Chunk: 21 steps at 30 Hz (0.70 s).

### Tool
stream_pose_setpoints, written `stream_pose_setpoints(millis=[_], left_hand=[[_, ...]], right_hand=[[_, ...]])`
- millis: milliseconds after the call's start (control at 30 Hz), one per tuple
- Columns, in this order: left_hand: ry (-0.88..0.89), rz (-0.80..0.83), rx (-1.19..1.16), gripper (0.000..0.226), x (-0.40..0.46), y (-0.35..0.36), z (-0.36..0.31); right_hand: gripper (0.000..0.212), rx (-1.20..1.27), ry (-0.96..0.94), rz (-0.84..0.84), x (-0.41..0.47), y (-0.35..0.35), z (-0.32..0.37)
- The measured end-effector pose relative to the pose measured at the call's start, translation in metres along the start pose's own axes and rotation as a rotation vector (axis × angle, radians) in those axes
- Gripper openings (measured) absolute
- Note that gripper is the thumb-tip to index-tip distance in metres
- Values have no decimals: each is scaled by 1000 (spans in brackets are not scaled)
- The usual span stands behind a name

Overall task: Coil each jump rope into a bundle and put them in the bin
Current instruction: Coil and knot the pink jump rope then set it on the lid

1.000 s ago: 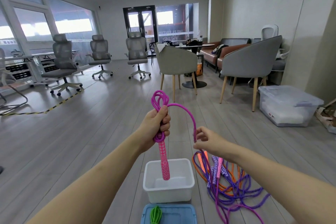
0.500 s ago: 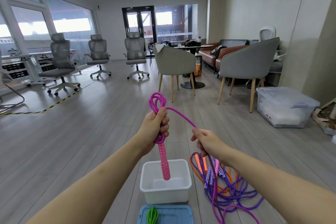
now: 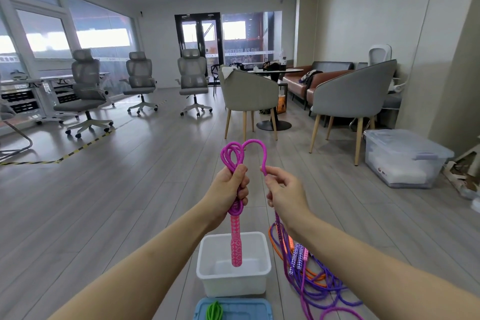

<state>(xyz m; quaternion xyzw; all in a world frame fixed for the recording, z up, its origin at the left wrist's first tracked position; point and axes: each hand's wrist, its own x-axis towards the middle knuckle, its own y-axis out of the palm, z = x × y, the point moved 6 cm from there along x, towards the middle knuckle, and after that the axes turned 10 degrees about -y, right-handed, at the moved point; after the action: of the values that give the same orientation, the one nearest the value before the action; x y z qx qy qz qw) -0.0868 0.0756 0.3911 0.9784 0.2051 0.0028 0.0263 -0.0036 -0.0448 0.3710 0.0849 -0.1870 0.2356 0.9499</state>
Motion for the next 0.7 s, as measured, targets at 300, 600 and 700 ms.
stream_pose_setpoints(millis=[300,600,700], left_hand=[[47,11,98,25,1,8,7],[24,-47,144,45,5,13,13],[13,-49,85,38,4,16,17]], right_hand=[[23,-44,-117,20,-11,15,18],[25,-487,-362,105,-15,20,38],[16,-383,-278,78,-12,15,35]])
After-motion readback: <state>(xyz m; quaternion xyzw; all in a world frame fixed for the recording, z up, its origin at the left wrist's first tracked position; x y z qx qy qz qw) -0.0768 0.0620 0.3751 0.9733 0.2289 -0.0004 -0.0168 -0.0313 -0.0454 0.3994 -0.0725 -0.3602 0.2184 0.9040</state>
